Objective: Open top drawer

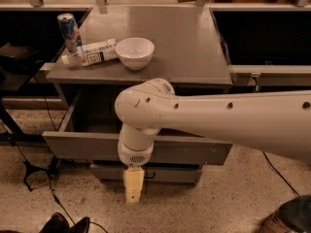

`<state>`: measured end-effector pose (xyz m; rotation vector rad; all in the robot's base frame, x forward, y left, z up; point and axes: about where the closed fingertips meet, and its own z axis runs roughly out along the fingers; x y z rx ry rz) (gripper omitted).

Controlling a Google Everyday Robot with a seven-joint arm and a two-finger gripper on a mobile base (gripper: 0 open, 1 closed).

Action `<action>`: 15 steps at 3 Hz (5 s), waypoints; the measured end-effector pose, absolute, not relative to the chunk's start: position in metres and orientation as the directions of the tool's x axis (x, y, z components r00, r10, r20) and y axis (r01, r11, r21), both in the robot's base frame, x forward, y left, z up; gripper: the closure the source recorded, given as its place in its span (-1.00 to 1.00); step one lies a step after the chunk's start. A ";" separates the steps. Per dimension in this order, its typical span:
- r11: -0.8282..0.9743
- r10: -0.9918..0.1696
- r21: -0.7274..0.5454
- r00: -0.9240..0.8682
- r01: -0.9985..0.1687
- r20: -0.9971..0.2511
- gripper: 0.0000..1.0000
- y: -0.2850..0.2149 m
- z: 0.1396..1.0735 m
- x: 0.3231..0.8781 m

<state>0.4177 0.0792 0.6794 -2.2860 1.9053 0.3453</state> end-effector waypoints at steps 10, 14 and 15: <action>-0.215 -0.972 0.213 0.188 -0.953 -0.141 -1.00 0.015 0.654 0.374; 0.263 -0.852 -0.123 -0.171 -0.957 -0.495 -1.00 -0.016 0.749 0.405; 0.343 -0.807 -0.158 -0.204 -0.926 -0.555 -1.00 -0.017 0.763 0.422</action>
Offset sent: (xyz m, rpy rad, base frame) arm 0.0106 -0.0499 -0.0420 -0.0875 0.0813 -0.0984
